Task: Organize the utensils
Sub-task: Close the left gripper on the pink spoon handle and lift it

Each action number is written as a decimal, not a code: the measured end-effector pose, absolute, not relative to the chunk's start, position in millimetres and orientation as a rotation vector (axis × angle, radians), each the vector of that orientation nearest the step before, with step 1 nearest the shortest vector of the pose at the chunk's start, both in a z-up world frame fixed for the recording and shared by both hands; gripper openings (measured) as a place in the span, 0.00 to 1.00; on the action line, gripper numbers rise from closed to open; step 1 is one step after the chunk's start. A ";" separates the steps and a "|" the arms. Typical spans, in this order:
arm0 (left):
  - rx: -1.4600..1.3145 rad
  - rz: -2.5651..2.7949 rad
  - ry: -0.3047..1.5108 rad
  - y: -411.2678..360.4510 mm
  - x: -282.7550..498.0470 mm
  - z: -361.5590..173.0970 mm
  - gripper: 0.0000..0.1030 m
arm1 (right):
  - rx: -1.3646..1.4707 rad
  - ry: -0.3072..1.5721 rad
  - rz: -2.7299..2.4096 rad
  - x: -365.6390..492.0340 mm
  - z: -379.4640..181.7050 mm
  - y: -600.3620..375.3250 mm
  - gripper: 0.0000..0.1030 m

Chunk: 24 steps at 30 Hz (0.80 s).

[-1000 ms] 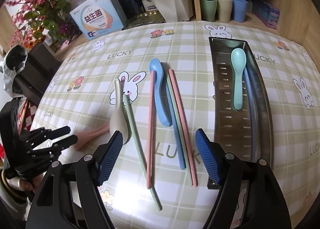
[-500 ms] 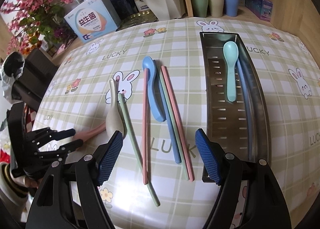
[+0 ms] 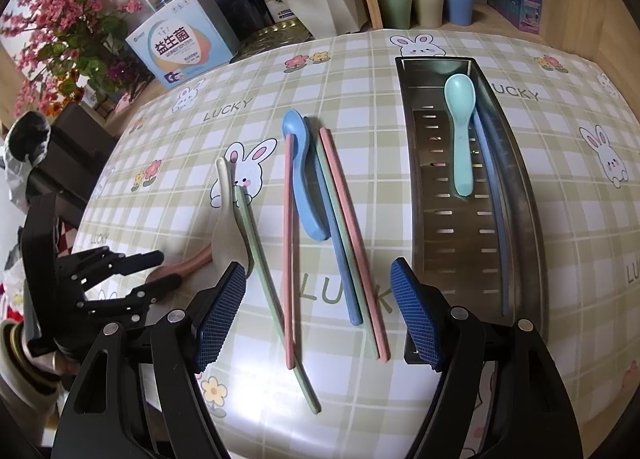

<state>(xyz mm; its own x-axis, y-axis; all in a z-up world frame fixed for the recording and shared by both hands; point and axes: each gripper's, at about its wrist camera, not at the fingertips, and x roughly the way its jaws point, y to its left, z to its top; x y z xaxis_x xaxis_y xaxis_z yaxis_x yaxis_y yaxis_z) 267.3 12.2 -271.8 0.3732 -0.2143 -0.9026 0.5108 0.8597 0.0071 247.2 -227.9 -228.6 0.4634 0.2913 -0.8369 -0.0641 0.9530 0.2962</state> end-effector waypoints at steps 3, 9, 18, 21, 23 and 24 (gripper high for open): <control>0.367 -0.490 1.097 0.1 270.1 -275.0 0.21 | 0.247 1.065 0.215 246.6 -228.3 -231.3 0.70; 0.440 -0.506 1.109 -5.6 271.0 -279.2 0.20 | 0.272 1.060 0.205 244.6 -229.7 -239.4 0.70; 0.358 -0.542 1.136 4.2 275.1 -282.4 0.19 | 0.287 1.064 0.216 244.3 -232.7 -239.1 0.70; 0.228 -0.520 1.151 14.5 278.2 -281.9 0.16 | 0.284 1.065 0.231 243.2 -232.8 -237.1 0.66; 0.100 -0.477 1.169 29.3 283.4 -282.3 0.15 | 0.277 1.071 0.237 242.8 -234.0 -236.2 0.61; 0.068 -0.440 1.166 35.4 284.0 -282.4 0.15 | 0.269 1.077 0.237 243.0 -235.3 -235.9 0.56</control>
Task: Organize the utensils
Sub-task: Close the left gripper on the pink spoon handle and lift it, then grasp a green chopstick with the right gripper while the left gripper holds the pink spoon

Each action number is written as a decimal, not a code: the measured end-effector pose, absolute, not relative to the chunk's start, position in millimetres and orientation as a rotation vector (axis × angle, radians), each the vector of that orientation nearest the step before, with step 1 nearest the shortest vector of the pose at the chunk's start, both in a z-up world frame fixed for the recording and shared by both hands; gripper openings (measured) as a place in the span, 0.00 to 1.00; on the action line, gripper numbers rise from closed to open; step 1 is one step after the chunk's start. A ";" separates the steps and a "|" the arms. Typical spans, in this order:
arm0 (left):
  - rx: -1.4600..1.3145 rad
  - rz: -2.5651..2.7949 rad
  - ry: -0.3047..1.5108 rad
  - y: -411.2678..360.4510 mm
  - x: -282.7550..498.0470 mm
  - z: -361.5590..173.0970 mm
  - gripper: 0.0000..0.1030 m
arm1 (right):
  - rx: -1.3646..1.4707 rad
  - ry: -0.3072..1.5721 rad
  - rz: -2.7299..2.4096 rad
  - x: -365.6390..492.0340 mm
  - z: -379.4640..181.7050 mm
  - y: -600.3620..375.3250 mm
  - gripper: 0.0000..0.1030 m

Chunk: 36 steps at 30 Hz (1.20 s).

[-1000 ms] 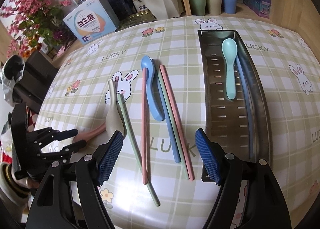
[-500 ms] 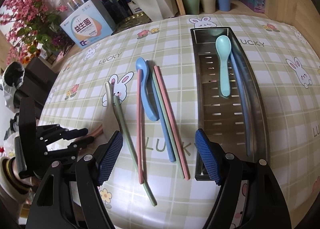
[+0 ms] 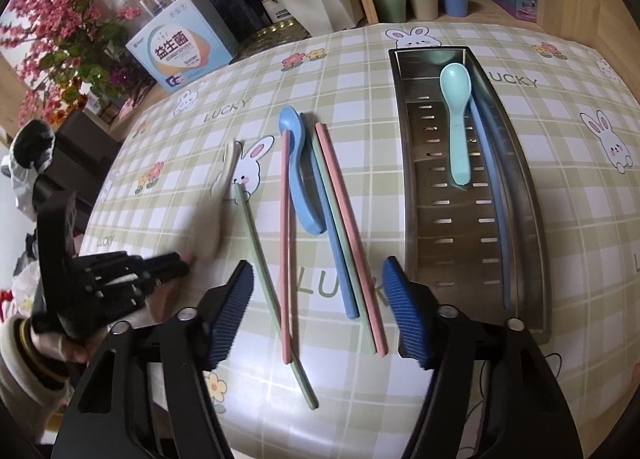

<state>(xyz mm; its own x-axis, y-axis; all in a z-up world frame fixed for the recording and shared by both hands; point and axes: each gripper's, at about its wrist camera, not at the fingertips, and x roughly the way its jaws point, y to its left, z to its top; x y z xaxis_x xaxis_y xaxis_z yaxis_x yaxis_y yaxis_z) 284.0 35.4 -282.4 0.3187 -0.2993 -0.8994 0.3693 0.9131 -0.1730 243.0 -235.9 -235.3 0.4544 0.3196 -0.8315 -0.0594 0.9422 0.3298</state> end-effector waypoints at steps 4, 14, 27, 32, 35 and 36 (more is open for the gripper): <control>-0.004 -0.357 1.156 50.9 279.3 -283.6 0.16 | 0.249 1.100 0.264 245.3 -240.5 -229.5 0.35; -0.067 -0.299 1.140 65.6 265.5 -282.9 0.16 | 0.005 1.150 0.441 259.0 -259.2 -165.4 0.19; -0.092 -0.306 1.114 67.6 261.5 -284.2 0.16 | -0.059 1.196 0.410 269.1 -281.4 -146.0 0.17; -0.074 -0.296 1.110 64.8 260.7 -284.0 0.16 | -0.077 1.191 0.416 269.4 -282.3 -143.3 0.17; -0.071 -0.291 1.109 64.1 260.7 -283.9 0.16 | -0.053 1.181 0.419 268.2 -282.9 -147.4 0.17; -0.070 -0.290 1.109 63.8 260.5 -283.8 0.16 | -0.058 1.170 0.415 266.3 -282.9 -147.4 0.17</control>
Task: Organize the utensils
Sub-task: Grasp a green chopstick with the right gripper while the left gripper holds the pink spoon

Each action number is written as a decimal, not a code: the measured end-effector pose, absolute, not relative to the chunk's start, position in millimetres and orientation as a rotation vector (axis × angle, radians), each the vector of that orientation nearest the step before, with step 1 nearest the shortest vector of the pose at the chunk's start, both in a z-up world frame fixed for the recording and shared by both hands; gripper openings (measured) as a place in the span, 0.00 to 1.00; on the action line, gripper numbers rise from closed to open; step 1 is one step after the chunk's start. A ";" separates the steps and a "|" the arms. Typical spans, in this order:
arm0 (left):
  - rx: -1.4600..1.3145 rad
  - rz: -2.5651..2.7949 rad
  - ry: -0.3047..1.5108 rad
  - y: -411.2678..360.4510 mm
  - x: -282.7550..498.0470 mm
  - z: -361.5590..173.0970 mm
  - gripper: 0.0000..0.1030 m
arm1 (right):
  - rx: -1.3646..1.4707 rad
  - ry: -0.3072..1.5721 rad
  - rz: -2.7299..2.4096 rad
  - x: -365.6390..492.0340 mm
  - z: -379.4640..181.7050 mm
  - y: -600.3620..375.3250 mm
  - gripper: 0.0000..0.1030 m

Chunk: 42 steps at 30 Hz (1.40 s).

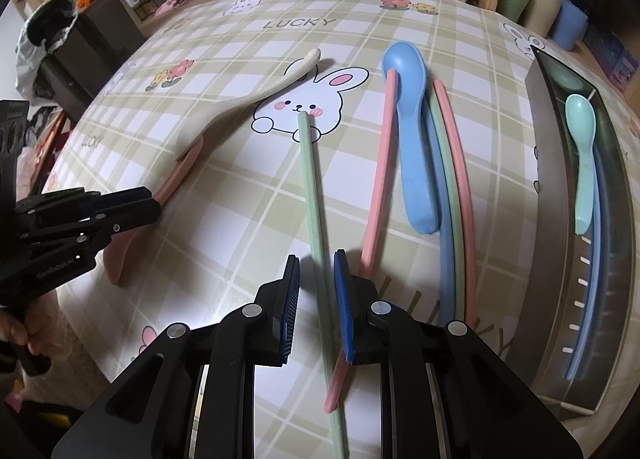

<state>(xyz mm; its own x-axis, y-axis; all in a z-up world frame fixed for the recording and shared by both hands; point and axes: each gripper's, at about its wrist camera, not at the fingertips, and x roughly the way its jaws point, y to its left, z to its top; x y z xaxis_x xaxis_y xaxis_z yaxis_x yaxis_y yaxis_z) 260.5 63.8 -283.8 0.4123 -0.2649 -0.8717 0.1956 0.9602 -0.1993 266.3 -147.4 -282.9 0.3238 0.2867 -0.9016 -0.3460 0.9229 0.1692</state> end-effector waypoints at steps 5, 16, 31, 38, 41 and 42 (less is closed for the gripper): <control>-0.065 -0.285 1.104 63.1 259.1 -283.3 0.16 | -0.067 1.151 0.407 263.7 -282.8 -147.1 0.17; -0.062 -0.284 1.102 63.1 258.8 -283.0 0.16 | -0.087 1.130 0.381 261.9 -282.9 -144.7 0.14; -0.045 -0.282 1.104 62.0 259.4 -282.8 0.17 | 0.118 1.155 0.404 262.5 -280.8 -165.0 0.06; 0.029 -0.296 1.132 55.1 264.2 -281.2 0.17 | 0.225 1.127 0.414 262.6 -269.0 -177.8 0.06; 0.080 -0.295 1.137 49.2 267.2 -281.1 0.17 | 0.231 1.103 0.423 262.7 -260.8 -178.2 0.06; 0.104 -0.290 1.137 45.9 268.5 -281.2 0.17 | 0.227 1.093 0.425 262.2 -257.8 -177.8 0.06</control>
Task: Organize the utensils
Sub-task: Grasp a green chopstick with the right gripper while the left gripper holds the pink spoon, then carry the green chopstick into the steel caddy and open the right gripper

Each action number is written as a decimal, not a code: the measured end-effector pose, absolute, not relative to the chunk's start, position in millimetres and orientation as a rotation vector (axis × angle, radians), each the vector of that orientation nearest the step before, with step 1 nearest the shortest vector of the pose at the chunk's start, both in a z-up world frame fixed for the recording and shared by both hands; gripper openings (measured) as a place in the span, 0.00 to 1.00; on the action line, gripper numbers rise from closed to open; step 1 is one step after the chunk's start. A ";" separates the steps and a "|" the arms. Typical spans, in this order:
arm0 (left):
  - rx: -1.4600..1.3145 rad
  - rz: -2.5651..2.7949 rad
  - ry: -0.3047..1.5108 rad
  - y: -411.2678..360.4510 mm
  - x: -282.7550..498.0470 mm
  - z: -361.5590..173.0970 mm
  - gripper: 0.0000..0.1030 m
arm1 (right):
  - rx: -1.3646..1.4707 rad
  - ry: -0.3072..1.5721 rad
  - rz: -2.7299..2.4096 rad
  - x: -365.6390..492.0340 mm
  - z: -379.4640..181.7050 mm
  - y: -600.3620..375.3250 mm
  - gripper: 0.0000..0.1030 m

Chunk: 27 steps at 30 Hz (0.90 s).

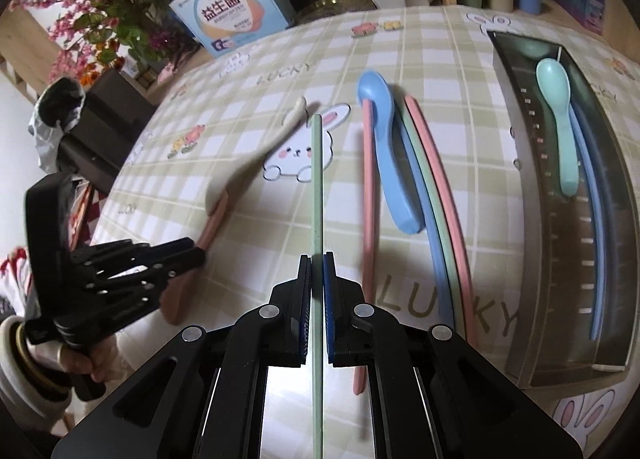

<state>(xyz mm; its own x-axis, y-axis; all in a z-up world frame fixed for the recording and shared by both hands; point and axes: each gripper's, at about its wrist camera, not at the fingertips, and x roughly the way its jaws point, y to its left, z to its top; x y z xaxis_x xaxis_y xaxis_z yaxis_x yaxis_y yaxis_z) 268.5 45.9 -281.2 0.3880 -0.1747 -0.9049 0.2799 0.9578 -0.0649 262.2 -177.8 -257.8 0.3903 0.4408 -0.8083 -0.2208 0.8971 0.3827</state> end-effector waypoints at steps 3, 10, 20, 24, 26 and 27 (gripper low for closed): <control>0.160 -0.287 1.136 36.2 271.3 -281.7 0.21 | 0.231 1.079 0.426 260.7 -252.9 -180.1 0.06; 0.139 -0.239 1.129 32.0 270.8 -282.9 0.21 | 0.268 1.060 0.403 258.4 -248.1 -192.7 0.06; -0.027 -0.300 1.157 44.4 258.1 -270.7 0.12 | 0.303 1.019 0.386 253.7 -237.5 -209.8 0.06; -0.058 -0.337 1.167 39.9 249.6 -263.1 0.12 | 0.321 1.009 0.372 253.1 -236.1 -217.5 0.06; -0.058 -0.342 1.163 36.9 248.0 -260.0 0.12 | 0.330 1.007 0.364 252.3 -236.7 -221.1 0.06; -0.064 -0.345 1.160 35.9 247.6 -258.0 0.12 | 0.333 1.007 0.360 252.1 -237.1 -222.5 0.06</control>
<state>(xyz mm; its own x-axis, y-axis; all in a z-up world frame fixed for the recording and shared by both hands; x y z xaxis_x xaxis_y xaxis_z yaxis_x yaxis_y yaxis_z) 247.6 35.9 -258.0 0.3532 -0.2996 -0.8863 0.2340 0.9455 -0.2263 252.1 -222.5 -237.1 0.4852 0.4403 -0.7555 -0.1388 0.8918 0.4306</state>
